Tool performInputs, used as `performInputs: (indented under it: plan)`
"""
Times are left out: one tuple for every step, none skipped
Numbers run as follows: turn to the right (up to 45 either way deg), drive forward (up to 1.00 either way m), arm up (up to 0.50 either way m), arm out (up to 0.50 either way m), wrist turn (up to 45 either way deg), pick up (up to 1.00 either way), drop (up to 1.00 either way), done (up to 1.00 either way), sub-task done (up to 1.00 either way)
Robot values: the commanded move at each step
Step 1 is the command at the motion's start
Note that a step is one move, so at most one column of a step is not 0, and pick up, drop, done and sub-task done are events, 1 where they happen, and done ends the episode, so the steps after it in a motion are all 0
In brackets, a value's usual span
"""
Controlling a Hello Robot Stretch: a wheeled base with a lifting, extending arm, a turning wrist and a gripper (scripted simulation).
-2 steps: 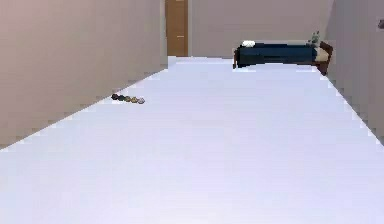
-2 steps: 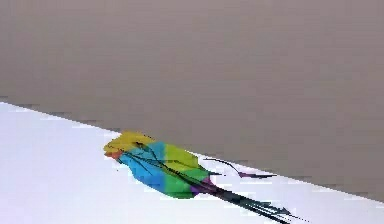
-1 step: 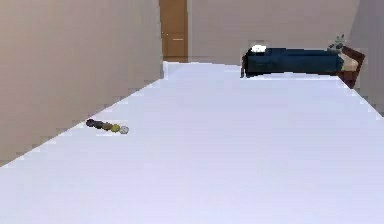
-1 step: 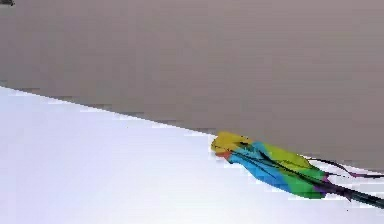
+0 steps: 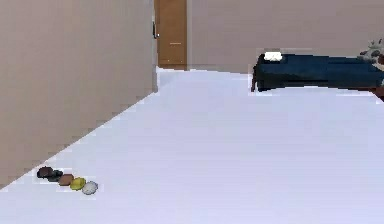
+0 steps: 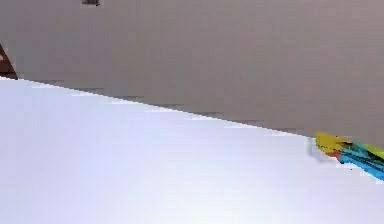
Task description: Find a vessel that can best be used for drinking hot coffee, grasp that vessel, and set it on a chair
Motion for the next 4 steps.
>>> performInputs:
  plan:
    - [0.0, 1.0, 0.0, 0.0, 0.0, 0.0, 0.0, 0.0, 0.0]
    - [0.0, 1.0, 0.0, 0.0, 0.0, 0.0, 0.0, 0.0, 0.0]
    - [0.0, 1.0, 0.0, 0.0, 0.0, 0.0, 0.0, 0.0, 0.0]
    - [-3.0, 0.0, 0.0, 0.0, 0.0, 0.0, 0.0, 0.0, 0.0]
